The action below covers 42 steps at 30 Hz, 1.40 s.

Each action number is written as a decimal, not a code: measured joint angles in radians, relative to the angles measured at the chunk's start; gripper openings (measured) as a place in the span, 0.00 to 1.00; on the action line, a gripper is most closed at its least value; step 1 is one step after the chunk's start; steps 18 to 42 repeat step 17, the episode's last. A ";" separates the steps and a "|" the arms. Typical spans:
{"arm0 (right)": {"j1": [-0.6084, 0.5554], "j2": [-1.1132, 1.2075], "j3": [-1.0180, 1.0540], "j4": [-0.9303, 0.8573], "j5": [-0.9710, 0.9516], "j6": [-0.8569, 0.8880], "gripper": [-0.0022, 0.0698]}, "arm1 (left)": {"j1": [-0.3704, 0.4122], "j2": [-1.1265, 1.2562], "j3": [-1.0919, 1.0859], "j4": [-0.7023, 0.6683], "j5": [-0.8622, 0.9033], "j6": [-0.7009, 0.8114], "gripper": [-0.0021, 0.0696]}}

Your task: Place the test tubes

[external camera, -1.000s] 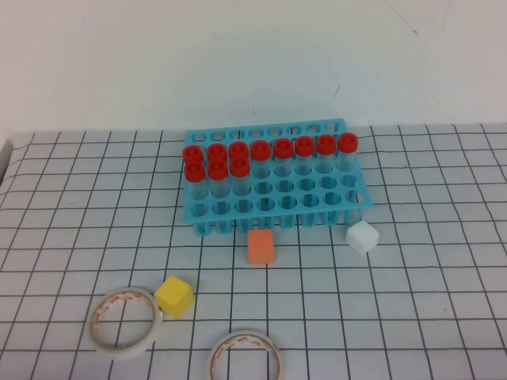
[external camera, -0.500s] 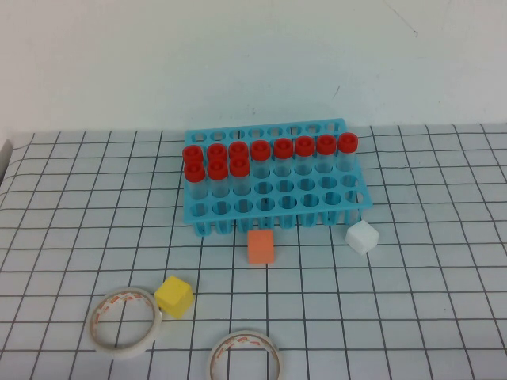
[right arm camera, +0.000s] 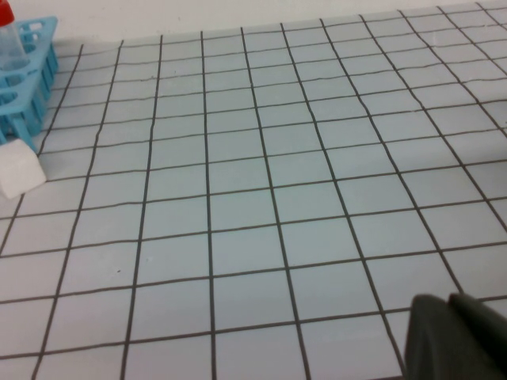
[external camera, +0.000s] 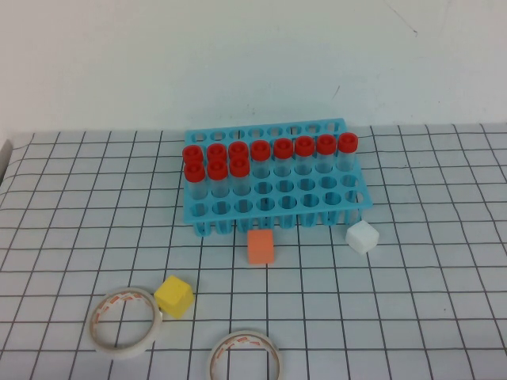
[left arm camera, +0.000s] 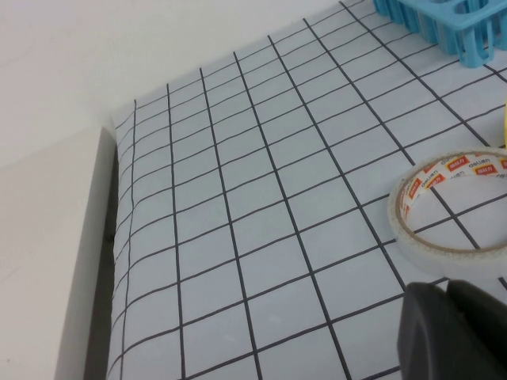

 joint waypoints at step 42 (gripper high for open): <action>0.000 0.000 0.000 0.000 0.000 0.000 0.03 | 0.006 0.000 0.000 0.000 0.002 0.002 0.03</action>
